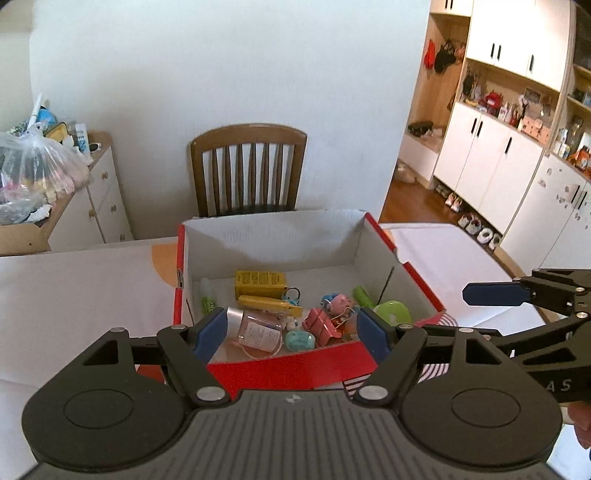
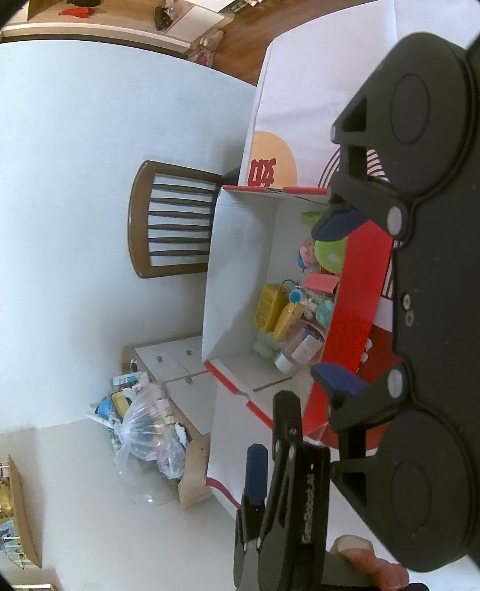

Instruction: Organize rigid objects

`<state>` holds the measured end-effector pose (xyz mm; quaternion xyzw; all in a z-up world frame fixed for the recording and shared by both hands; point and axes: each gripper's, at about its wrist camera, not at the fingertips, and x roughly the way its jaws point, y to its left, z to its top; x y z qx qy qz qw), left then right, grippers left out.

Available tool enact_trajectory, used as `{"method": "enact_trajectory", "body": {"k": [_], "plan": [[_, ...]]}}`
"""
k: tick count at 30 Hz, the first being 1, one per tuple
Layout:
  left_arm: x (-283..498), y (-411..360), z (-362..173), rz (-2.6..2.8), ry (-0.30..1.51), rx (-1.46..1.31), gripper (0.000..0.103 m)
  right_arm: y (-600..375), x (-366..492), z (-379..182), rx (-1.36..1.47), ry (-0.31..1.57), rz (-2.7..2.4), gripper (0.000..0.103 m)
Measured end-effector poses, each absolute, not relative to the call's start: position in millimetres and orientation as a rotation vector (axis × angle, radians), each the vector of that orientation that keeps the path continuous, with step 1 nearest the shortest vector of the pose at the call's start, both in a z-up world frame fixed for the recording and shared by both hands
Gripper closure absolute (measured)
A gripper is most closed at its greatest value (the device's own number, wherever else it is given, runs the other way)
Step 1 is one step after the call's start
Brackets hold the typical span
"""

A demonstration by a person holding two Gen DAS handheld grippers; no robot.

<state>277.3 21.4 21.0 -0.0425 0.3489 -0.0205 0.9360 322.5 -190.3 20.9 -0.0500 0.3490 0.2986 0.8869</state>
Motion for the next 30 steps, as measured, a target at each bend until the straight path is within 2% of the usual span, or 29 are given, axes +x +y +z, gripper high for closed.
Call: {"method": "enact_trajectory", "body": {"k": [8,11,15,17,19,23,26,30], "plan": [[236.6,20.6,29.1,-0.021,0.647,-0.078,0.026,-199.7,290.9,29.6,-0.093,0.675,0.655,0.019],[223.6,21.8,29.1,-0.025,0.638,-0.097,0.02,-202.8,279.9,33.0,-0.095,0.655,0.666,0.015],[211.5,19.8,29.4,-0.019,0.632,-0.095,0.02,-206.7,267.9,37.6,-0.088,0.632,0.67,0.011],[207.4,17.8,28.8,-0.017,0.635,-0.096,0.017,-208.4,263.3,39.8,-0.078,0.619,0.669,0.004],[202.7,15.4,28.2,-0.019,0.637,-0.095,0.017,-210.5,259.4,43.3,-0.067,0.594,0.661,0.0],[194.1,10.8,27.7,-0.019,0.641,-0.094,0.015,-215.0,253.5,47.4,-0.044,0.571,0.648,0.0],[187.6,7.9,27.7,-0.021,0.641,-0.097,0.006,-218.3,249.6,49.0,-0.027,0.559,0.64,0.0],[182.2,5.2,27.6,-0.018,0.634,-0.096,0.004,-221.5,244.2,49.4,-0.015,0.548,0.623,0.0]]}}
